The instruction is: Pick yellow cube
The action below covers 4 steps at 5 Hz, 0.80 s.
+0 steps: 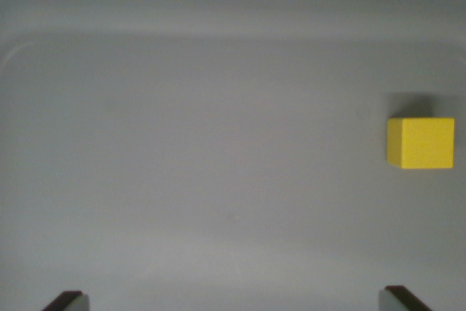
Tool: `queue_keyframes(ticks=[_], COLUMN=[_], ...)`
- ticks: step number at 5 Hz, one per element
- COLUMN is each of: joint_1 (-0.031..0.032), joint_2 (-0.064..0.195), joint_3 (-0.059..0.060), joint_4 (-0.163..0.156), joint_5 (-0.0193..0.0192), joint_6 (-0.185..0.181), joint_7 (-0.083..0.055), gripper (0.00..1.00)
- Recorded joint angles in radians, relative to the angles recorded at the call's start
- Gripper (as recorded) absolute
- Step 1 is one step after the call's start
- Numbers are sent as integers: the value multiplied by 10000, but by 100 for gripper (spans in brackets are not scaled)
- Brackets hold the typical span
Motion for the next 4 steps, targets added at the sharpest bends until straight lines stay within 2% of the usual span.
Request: queue_keyframes(ticks=[1, 2, 3, 4], joint_1=[-146, -146, -297, -297], joint_2=[379, 379, 774, 774], joint_3=[-76, -76, -156, -156], joint_4=[-38, -38, -78, -78], joint_5=[37, 37, 76, 76], joint_6=[-340, -340, -694, -694], joint_7=[-181, -181, -371, -371], gripper=[0, 0, 0, 0])
